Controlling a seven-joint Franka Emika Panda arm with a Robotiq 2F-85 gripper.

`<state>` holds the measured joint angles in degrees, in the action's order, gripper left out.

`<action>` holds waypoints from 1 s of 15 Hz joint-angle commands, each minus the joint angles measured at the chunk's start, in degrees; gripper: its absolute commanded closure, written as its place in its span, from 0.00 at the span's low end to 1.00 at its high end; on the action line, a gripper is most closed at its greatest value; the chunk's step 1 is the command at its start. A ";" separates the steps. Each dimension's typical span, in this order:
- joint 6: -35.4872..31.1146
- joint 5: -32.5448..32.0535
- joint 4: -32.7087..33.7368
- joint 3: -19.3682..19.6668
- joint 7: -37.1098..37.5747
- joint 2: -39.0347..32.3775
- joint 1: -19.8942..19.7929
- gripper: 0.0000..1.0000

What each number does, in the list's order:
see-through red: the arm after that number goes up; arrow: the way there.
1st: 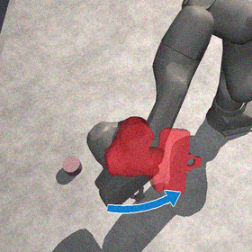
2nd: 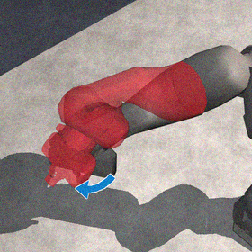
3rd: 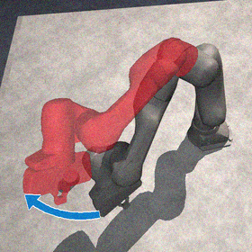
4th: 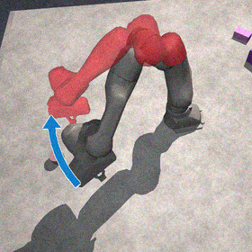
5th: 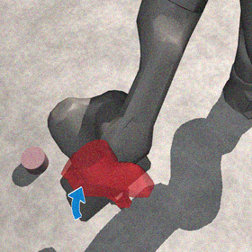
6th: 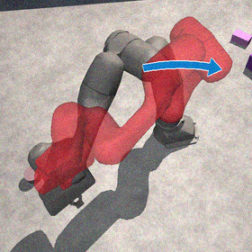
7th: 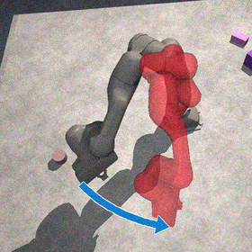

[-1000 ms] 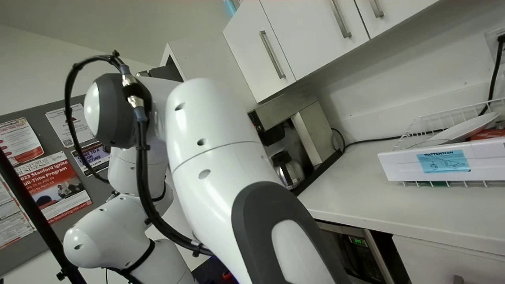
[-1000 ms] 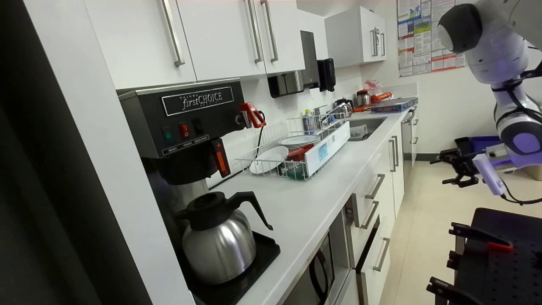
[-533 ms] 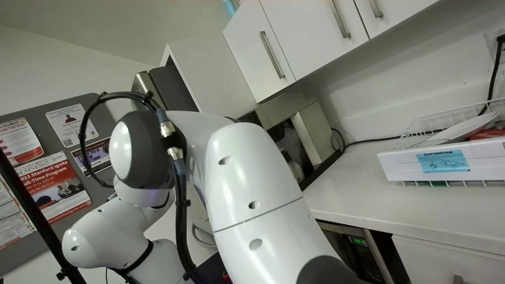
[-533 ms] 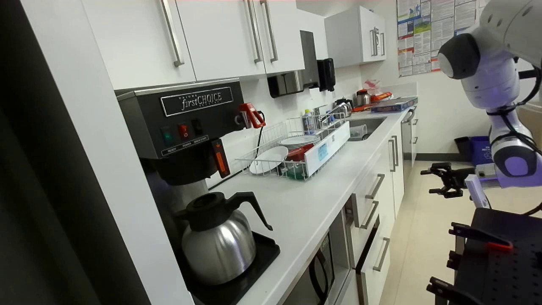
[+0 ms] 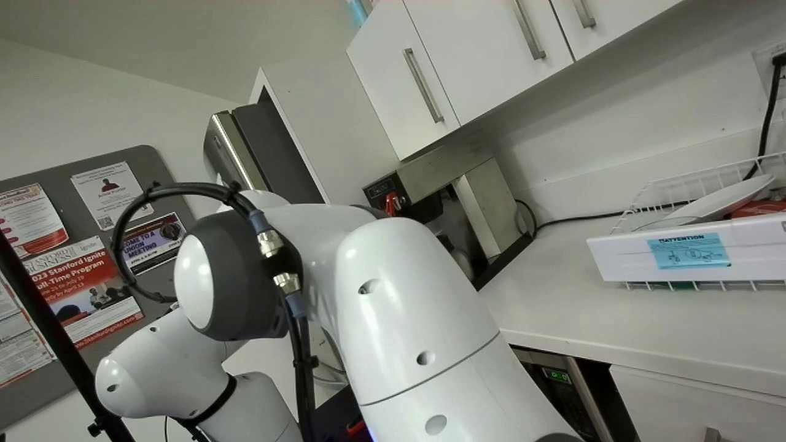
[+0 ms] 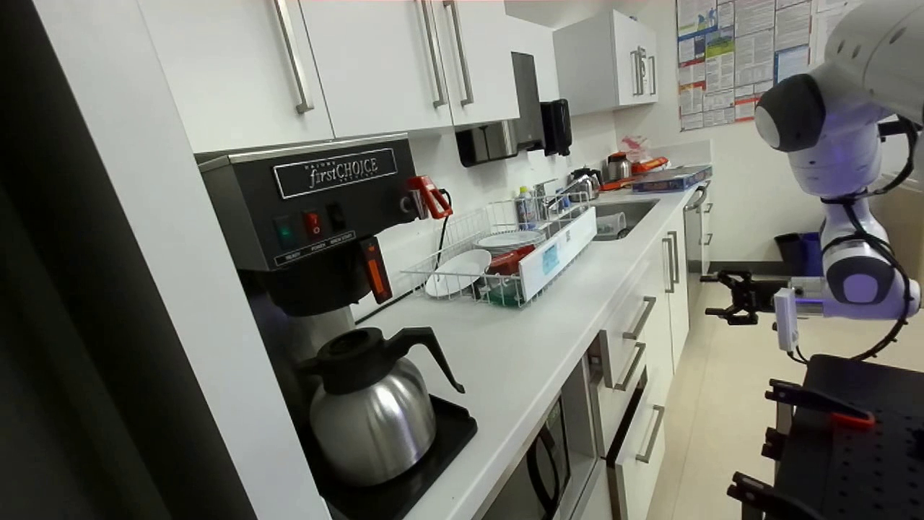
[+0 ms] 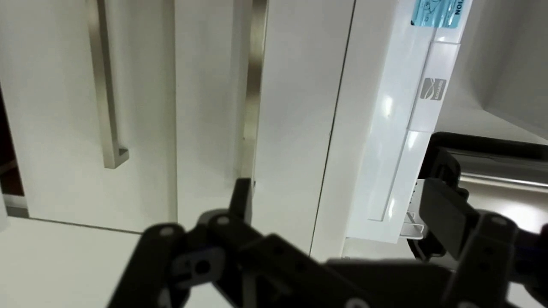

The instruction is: Open the top most drawer and pick up the red object and place on the counter

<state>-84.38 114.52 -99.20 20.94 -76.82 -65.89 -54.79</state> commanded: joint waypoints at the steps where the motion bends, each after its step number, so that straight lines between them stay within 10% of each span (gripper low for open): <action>1: 0.10 0.08 0.28 -0.23 0.38 -0.09 0.13 0.00; 15: -1.12 4.38 1.06 -5.70 1.77 -3.45 4.50 0.00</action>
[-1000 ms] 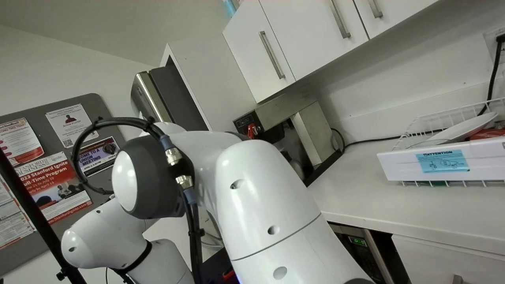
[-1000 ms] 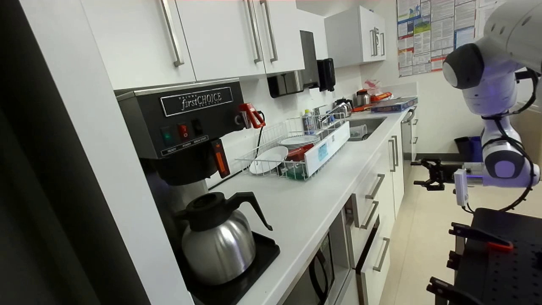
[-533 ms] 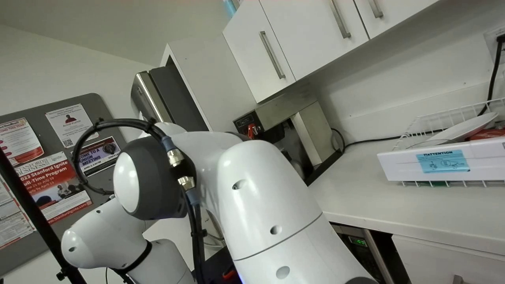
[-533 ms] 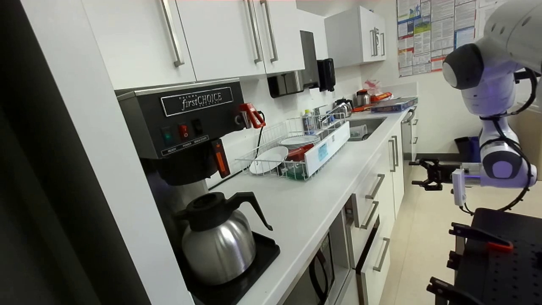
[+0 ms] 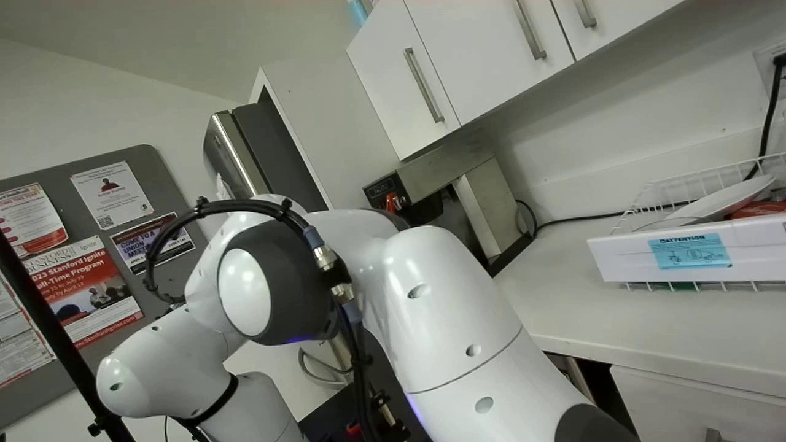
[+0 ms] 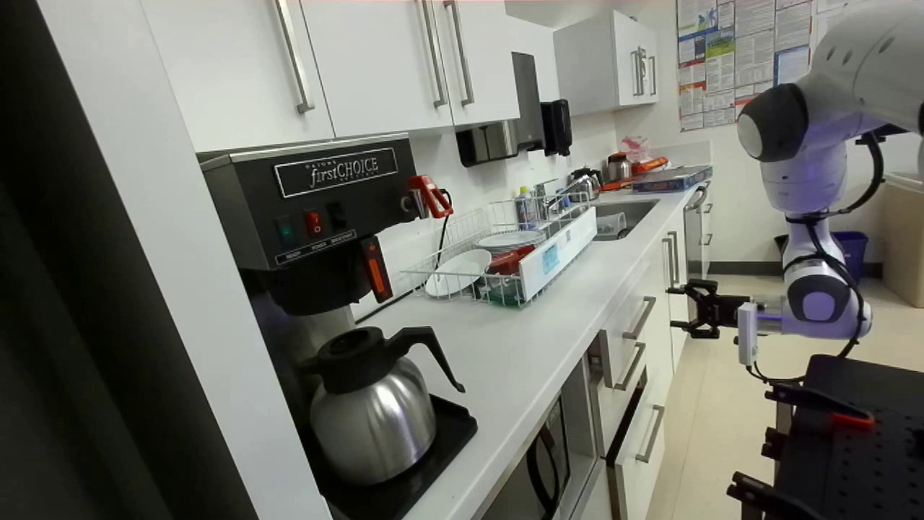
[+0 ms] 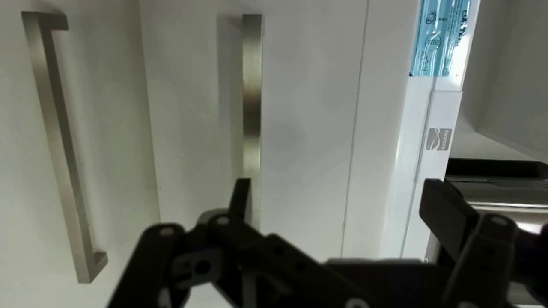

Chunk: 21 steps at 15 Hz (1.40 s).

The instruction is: Open the top most drawer and pick up the red object and place on the counter

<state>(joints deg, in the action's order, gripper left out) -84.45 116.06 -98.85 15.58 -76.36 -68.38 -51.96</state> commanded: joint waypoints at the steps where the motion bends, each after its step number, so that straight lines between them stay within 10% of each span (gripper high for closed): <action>1: -1.20 3.66 0.90 -0.47 1.62 -1.34 2.29 0.00; 13: -3.85 11.07 3.91 0.61 1.61 -4.94 9.51 0.00; 14: -3.87 11.09 4.39 0.73 1.65 -5.41 9.75 0.04; 15: -3.68 10.76 5.02 1.02 1.55 -5.97 10.02 0.27; 21: -3.68 10.99 6.79 1.21 1.78 -7.82 9.95 0.61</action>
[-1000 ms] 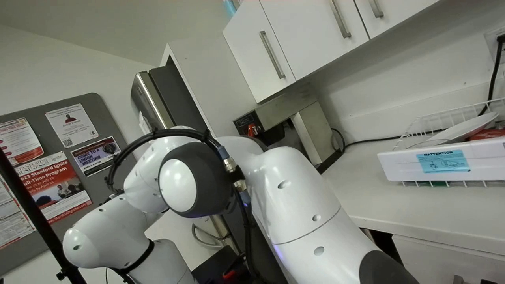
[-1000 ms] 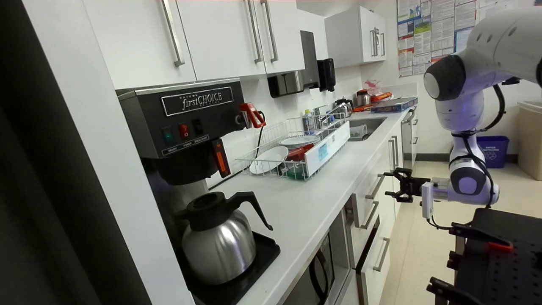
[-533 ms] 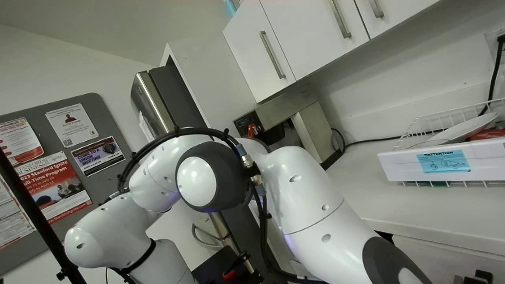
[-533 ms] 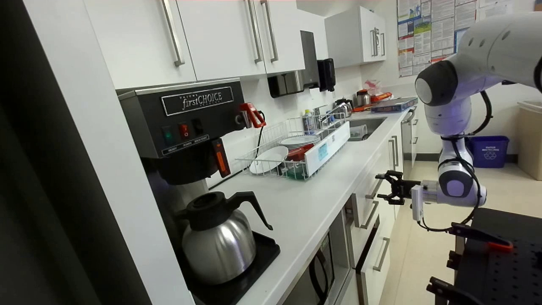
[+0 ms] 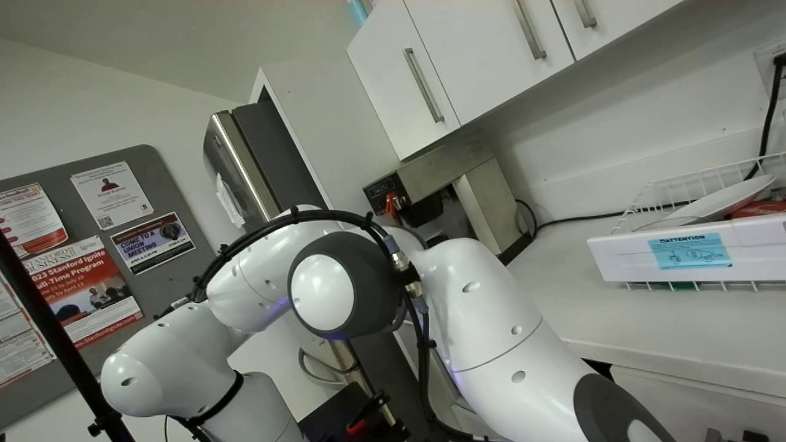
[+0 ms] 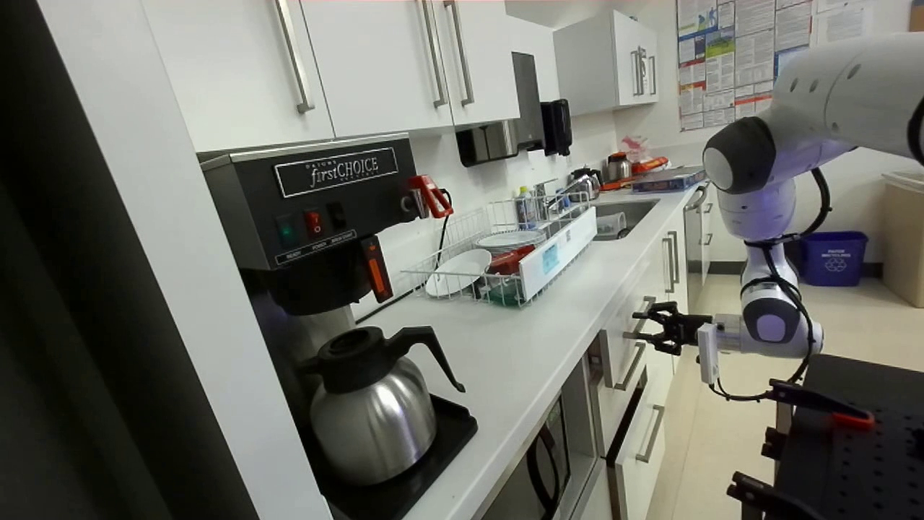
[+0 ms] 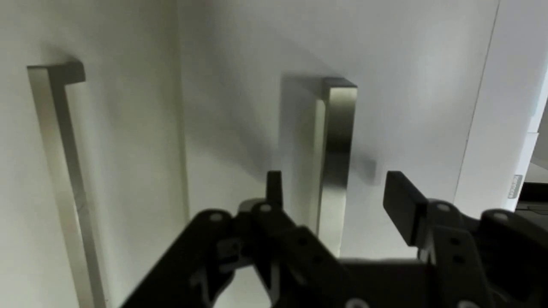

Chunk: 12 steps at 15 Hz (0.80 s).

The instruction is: Open the top most drawer and pick up the red object and place on the counter

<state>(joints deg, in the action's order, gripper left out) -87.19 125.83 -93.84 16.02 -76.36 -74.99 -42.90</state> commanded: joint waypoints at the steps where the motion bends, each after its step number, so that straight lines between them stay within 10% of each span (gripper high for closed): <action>1: -0.98 1.24 1.98 0.80 1.80 -1.40 0.84 0.68; 5: -0.95 1.65 2.44 0.65 1.56 -1.97 0.65 0.98; 12: 2.35 2.94 1.83 0.78 1.85 -3.29 -1.77 0.96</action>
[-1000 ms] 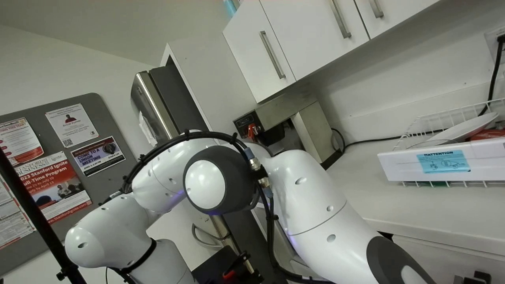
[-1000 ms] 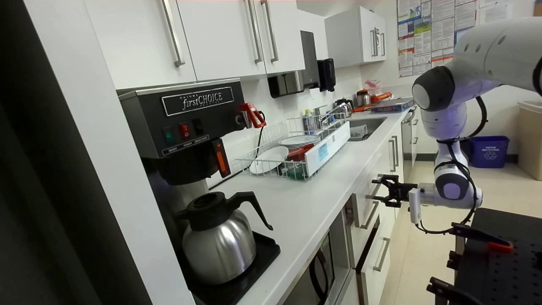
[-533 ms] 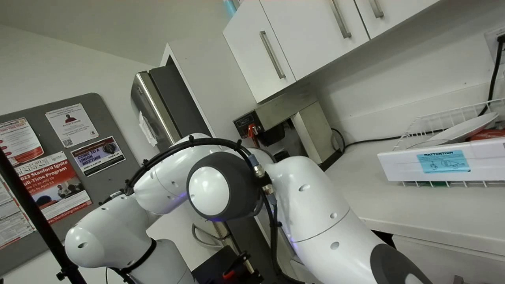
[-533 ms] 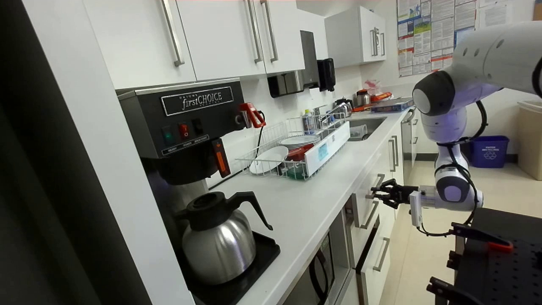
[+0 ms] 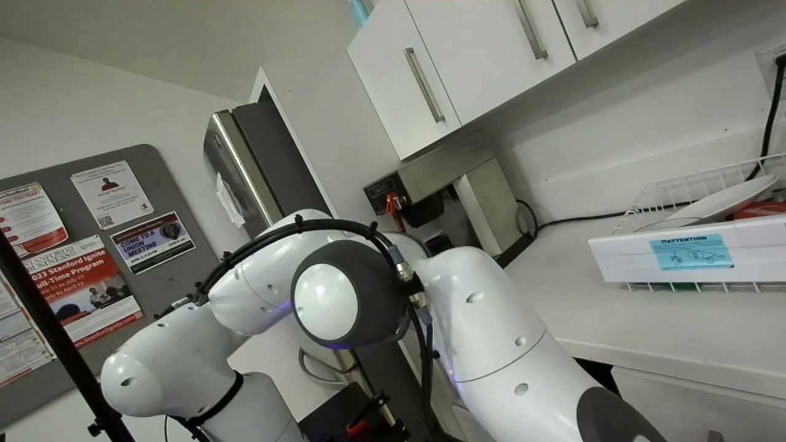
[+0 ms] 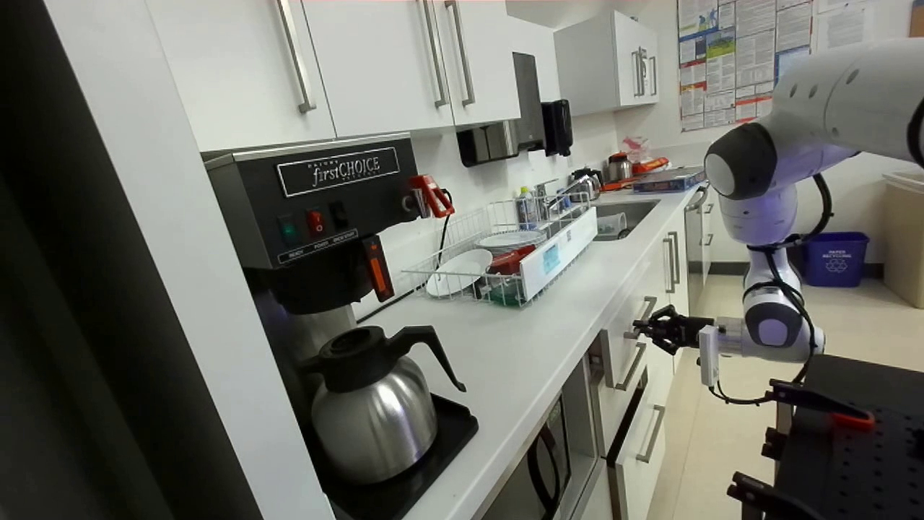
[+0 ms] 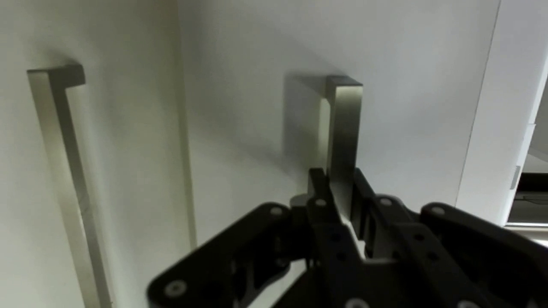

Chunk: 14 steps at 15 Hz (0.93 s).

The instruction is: Open the top most drawer and pick up the red object and place on the counter

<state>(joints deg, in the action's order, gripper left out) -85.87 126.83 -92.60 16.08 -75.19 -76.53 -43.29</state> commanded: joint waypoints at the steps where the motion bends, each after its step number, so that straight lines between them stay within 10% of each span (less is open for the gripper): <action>1: 1.83 1.90 0.46 0.87 0.58 -2.03 -1.94 0.96; 14: 15.25 -0.62 -3.77 6.63 -3.51 -6.23 -9.20 0.96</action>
<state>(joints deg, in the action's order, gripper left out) -69.73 124.89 -97.42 21.62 -78.43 -80.40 -49.95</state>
